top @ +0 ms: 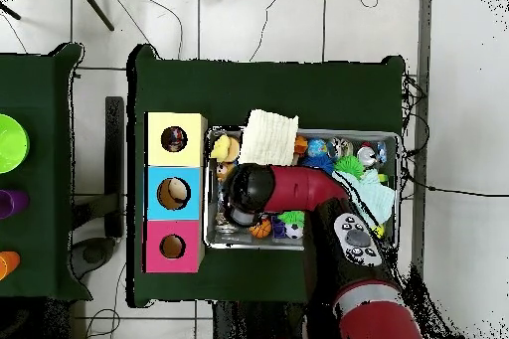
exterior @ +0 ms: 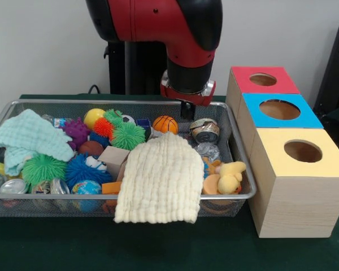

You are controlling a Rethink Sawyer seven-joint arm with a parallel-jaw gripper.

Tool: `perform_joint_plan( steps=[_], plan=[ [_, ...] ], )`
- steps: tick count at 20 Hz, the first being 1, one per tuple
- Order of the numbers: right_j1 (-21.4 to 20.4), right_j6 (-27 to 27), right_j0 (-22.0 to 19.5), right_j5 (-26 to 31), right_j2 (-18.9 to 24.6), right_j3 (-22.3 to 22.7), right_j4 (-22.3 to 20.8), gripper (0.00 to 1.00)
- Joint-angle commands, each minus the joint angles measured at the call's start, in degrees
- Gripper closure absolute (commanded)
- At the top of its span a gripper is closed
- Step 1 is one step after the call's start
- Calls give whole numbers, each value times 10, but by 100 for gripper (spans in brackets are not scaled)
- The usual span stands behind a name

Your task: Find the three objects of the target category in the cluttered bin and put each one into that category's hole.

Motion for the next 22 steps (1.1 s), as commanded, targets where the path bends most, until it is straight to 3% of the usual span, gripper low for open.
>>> perform_joint_plan(
  steps=[1,22],
  plan=[
    [-19,-35,-28,83,26,-38,7,100],
    [1,-120,-73,153,67,-98,-24,100]
  ],
)
